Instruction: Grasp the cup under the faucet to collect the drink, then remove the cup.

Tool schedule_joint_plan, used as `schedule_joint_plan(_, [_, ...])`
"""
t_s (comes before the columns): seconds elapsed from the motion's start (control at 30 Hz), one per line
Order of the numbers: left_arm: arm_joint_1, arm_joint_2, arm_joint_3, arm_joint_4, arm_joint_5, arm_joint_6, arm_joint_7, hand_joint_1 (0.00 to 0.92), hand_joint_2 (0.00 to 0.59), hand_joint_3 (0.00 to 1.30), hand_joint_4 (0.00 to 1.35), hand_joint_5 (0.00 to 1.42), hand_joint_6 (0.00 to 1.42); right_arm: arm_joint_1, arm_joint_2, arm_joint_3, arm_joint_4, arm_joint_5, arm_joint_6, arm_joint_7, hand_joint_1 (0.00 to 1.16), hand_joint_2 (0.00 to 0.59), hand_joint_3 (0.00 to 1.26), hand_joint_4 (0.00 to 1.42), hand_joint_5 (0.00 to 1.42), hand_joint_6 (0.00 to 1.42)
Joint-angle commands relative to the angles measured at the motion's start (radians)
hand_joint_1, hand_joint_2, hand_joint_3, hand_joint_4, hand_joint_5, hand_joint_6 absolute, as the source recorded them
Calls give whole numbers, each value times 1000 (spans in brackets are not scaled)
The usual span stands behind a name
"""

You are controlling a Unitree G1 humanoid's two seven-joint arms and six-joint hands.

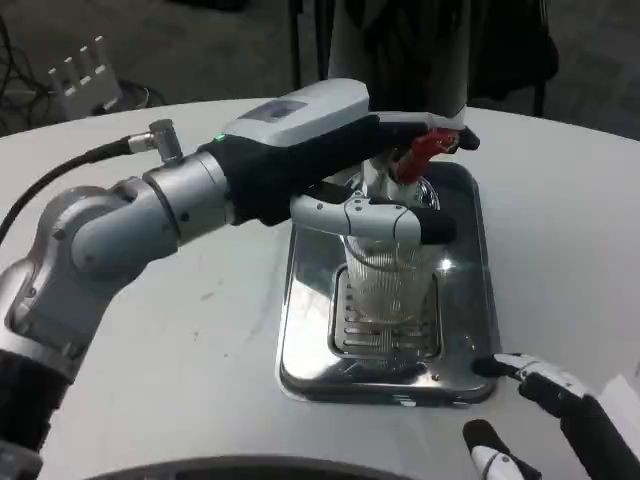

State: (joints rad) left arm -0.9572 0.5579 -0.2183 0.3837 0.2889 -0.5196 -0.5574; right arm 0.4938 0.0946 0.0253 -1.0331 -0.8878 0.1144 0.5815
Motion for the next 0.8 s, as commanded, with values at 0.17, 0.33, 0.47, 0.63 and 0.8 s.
schedule_joint_plan(0.17, [6, 16, -41, -21, 37, -37, -27, 0, 113, 221, 171, 258, 385, -147, 6, 23, 20, 222, 252, -39, 453, 308, 110, 98, 210, 208])
schedule_joint_plan(0.33, [6, 25, -40, -26, 37, -39, -30, 0, 112, 220, 171, 258, 375, -219, -35, 54, 90, 238, 289, -119, 545, 254, 48, 77, 195, 216])
schedule_joint_plan(0.47, [7, 31, -39, -32, 36, -39, -32, 0, 112, 220, 171, 258, 370, -255, -56, 67, 144, 252, 282, -170, 596, 232, 27, 76, 184, 212])
schedule_joint_plan(0.63, [11, 42, -35, -37, 32, -37, -36, 0, 112, 220, 171, 258, 367, -309, -71, 69, 237, 285, 268, -247, 614, 224, 16, 74, 175, 212])
schedule_joint_plan(0.8, [14, 50, -33, -47, 27, -32, -41, 0, 112, 220, 171, 258, 366, -392, -81, 81, 318, 290, 275, -321, 620, 221, 15, 68, 171, 212])
